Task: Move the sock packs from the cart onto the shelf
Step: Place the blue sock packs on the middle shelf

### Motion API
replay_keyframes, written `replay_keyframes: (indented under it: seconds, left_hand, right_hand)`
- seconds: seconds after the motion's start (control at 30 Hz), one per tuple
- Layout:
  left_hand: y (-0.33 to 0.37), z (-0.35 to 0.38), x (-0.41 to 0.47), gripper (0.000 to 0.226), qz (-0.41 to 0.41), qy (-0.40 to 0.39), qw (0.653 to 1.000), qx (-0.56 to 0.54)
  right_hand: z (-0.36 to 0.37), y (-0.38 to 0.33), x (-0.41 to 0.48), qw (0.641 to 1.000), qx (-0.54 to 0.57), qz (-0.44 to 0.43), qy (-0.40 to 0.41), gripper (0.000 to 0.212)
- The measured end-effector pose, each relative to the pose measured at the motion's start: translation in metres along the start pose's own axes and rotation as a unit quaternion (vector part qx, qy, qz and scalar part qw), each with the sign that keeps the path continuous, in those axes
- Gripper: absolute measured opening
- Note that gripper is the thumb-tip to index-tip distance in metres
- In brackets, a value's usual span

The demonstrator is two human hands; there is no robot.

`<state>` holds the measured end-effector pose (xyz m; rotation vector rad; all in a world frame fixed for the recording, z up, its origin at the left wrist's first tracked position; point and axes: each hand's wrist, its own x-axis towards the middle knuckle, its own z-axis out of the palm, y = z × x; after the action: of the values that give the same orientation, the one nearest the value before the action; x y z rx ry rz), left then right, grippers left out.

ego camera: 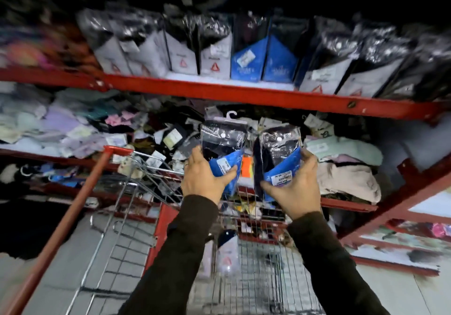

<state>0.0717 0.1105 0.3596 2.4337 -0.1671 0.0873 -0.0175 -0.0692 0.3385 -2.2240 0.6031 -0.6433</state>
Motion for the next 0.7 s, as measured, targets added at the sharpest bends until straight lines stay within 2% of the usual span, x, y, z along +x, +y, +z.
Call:
replay_keyframes:
  seconds: [0.3,0.5,0.7]
  left_hand:
    - [0.048,-0.073,0.061,0.1,0.09,0.135,0.983,-0.086]
    - [0.088,-0.091,0.116,0.099,0.147,0.136,0.965,-0.169]
    - [0.121,-0.066,0.172,0.1,0.189,0.102,0.955,-0.203]
  right_hand:
    - [-0.017,-0.078,0.064,0.985,0.077,-0.112,0.103,0.107]
    - [-0.018,-0.113,0.124,0.968,0.099,-0.142,0.182,0.106]
    - [0.003,-0.121,0.184,0.954,0.114,-0.14,0.241,0.093]
